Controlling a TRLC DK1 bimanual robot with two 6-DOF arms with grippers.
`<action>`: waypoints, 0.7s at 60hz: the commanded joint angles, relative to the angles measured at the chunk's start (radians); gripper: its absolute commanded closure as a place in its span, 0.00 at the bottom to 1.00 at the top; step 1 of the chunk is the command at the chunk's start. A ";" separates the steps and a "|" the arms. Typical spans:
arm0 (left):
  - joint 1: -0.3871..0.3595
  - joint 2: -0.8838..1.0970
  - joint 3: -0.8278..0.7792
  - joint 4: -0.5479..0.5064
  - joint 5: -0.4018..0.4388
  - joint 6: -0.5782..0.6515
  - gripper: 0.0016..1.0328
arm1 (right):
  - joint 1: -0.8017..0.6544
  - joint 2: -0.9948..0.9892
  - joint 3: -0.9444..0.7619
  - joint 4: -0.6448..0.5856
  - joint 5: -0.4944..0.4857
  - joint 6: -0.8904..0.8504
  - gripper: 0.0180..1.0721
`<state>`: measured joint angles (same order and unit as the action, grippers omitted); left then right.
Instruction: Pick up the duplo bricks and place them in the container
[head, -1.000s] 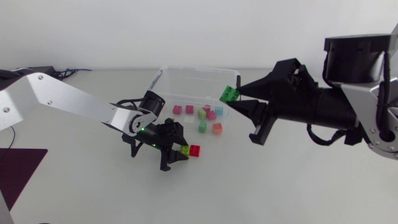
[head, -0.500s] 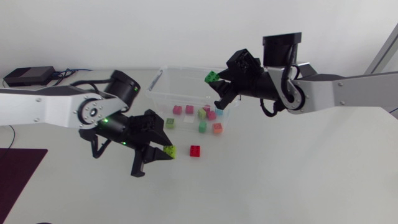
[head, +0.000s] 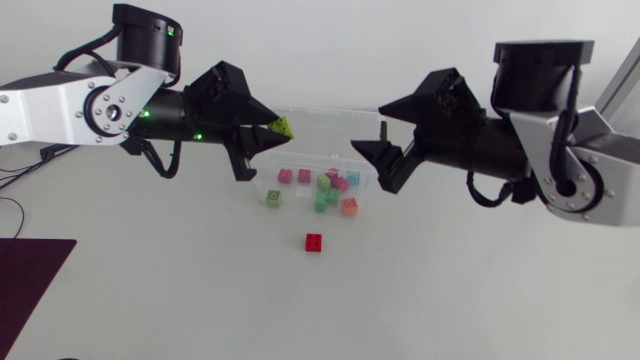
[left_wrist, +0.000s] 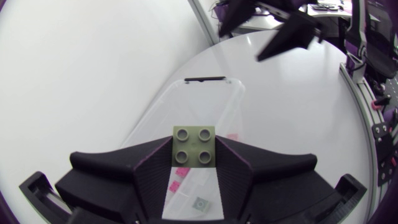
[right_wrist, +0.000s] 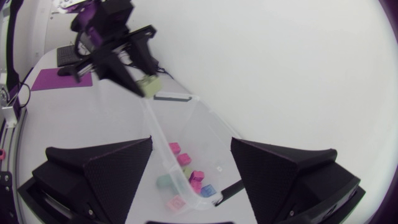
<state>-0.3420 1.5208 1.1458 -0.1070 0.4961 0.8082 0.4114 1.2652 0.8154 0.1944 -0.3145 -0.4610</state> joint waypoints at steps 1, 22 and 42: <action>0.015 0.079 0.061 0.053 -0.028 -0.081 0.67 | 0.015 -0.032 -0.098 -0.035 -0.014 -0.028 0.11; 0.020 0.343 0.252 0.179 -0.217 -0.199 0.04 | 0.136 0.108 -0.237 -0.026 -0.021 -0.102 0.12; 0.072 0.099 0.063 0.155 -0.220 -0.227 0.04 | 0.136 0.464 -0.088 0.020 -0.044 -0.196 0.12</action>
<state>-0.2977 1.7161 1.2633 0.0521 0.2787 0.6147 0.5537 1.6699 0.6796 0.1928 -0.3477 -0.6170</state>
